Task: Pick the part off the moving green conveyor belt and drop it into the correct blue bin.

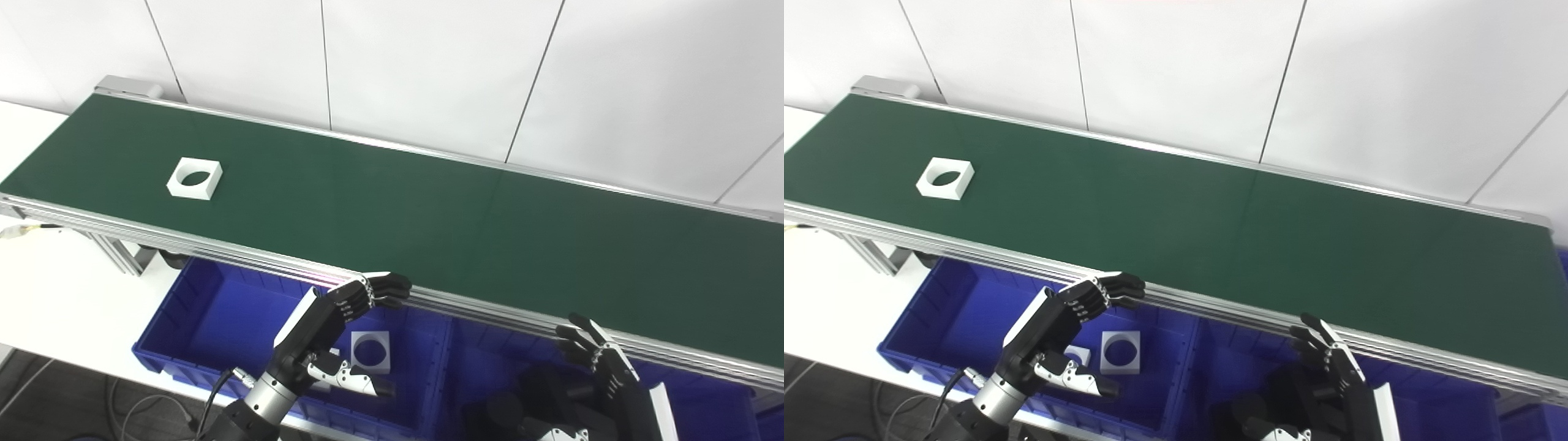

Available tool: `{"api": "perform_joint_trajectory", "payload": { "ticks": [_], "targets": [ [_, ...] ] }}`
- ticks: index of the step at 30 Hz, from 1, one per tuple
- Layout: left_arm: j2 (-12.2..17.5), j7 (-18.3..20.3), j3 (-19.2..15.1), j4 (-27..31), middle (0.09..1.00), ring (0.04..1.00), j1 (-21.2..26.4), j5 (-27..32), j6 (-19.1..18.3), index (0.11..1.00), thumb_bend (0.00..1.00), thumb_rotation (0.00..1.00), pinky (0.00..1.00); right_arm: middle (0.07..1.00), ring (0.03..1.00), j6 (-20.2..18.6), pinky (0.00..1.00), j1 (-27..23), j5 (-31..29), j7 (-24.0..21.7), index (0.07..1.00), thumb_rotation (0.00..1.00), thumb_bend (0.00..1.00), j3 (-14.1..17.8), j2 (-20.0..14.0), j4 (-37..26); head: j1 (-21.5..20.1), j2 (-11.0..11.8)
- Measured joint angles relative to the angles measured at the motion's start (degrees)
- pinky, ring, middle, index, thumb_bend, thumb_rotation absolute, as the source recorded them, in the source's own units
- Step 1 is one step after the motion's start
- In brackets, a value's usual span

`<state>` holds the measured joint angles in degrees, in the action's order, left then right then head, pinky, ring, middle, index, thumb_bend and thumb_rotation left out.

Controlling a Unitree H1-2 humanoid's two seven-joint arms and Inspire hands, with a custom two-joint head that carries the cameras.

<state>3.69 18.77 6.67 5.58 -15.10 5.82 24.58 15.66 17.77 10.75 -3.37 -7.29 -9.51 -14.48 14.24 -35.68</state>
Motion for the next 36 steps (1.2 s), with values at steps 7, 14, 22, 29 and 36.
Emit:
{"api": "perform_joint_trajectory", "payload": {
  "ticks": [7,14,22,29,36],
  "targets": [
    [-0.39,-0.13,1.08,-0.44,0.805,0.782,0.01,0.03,0.02,0.78,0.92,0.15,0.73,0.784,0.747,0.0,0.71,0.0,-0.33,-0.72,0.841,0.18,0.98,0.11,-0.17,-0.01,-0.09,1.4],
    [-0.63,-0.15,1.03,-0.6,0.803,0.784,-0.01,0.01,0.03,0.783,0.92,0.15,0.73,0.775,0.74,0.0,0.7,0.07,-1.07,-1.03,0.843,0.16,0.98,0.25,-0.38,-0.01,0.35,3.34],
    [-0.83,-0.26,0.95,-1.69,0.795,0.777,-0.26,-1.28,0.05,0.778,0.94,0.14,0.73,0.77,0.735,1.1,0.73,0.27,-2.38,-1.52,0.853,0.14,0.96,0.28,-0.72,1.19,1.49,5.54],
    [-0.88,-0.84,1.03,-2.46,0.802,0.777,-0.26,-3.32,0.07,0.787,0.94,0.16,0.72,0.761,0.744,4.21,0.8,0.04,-2.49,-1.86,0.857,0.16,0.95,0.6,-1.06,4.36,3.69,7.29],
    [-0.91,-3.82,1.53,-2.74,0.812,0.778,-0.2,-7.32,0.12,0.788,0.95,0.19,0.72,0.773,0.731,6.32,0.68,-0.6,-2.62,-1.92,0.859,0.19,0.95,1.09,-1.31,6.15,5.01,9.05]
  ]
}}
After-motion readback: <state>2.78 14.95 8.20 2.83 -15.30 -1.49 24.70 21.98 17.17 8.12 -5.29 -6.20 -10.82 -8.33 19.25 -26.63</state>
